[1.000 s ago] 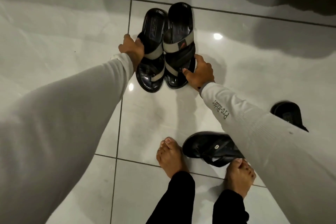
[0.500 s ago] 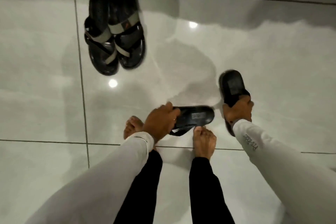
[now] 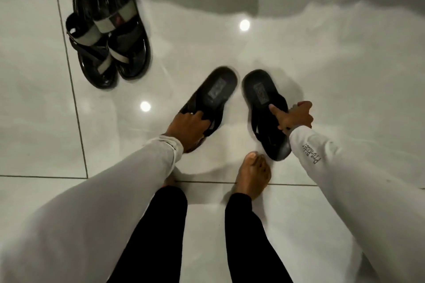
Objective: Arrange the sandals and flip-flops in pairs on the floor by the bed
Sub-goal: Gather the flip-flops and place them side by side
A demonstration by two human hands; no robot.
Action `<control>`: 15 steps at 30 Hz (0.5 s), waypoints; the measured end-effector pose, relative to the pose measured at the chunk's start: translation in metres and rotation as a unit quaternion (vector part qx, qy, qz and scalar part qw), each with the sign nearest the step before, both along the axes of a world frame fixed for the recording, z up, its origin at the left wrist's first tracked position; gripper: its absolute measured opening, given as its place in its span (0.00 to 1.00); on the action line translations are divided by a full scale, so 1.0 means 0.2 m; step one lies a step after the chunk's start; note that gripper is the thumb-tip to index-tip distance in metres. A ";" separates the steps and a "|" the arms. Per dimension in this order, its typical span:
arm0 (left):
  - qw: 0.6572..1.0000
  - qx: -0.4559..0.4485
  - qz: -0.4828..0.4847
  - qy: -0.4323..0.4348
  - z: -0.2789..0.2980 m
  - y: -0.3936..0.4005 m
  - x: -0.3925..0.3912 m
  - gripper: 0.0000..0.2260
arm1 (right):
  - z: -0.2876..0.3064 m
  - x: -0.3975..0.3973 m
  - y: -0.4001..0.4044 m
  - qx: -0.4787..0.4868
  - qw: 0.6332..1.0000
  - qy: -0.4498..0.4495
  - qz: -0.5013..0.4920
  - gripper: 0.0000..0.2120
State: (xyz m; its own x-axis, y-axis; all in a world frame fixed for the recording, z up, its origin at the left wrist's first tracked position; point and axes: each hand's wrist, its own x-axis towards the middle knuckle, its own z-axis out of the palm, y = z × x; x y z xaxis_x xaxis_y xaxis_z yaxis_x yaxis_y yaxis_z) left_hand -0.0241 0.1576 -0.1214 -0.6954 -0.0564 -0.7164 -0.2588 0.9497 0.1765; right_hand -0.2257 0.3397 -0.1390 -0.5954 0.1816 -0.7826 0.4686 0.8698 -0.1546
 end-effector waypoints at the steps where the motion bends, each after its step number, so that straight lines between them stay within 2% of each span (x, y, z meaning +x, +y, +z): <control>1: 1.000 -0.004 0.026 0.008 0.00 -0.01 -0.05 0.15 | 0.00 -0.01 -0.01 0.008 1.000 -0.002 0.019 0.37; 5: 0.994 -0.003 0.104 0.028 -0.01 -0.05 -0.25 0.17 | -0.01 -0.06 -0.01 0.007 0.999 0.006 0.038 0.27; 9: 0.992 0.013 0.124 0.030 0.01 -0.05 -0.40 0.17 | 0.00 -0.14 -0.04 -0.023 0.999 0.026 -0.014 0.20; 12: 0.990 0.038 0.132 0.033 0.05 0.01 -0.49 0.16 | 0.05 -0.23 -0.08 -0.057 0.997 0.015 -0.044 0.19; 15: 0.989 0.094 0.111 0.040 0.10 0.06 -0.57 0.19 | 0.11 -0.30 -0.10 -0.071 0.997 -0.032 0.010 0.25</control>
State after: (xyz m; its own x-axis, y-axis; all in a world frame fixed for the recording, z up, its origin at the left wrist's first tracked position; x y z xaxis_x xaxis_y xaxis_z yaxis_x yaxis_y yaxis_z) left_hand -0.1388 0.1702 -0.1021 -0.7351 -0.0847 -0.6726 -0.4357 0.8192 0.3729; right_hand -0.2867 0.3192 -0.1174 -0.5466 0.0555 -0.8355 0.4638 0.8508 -0.2469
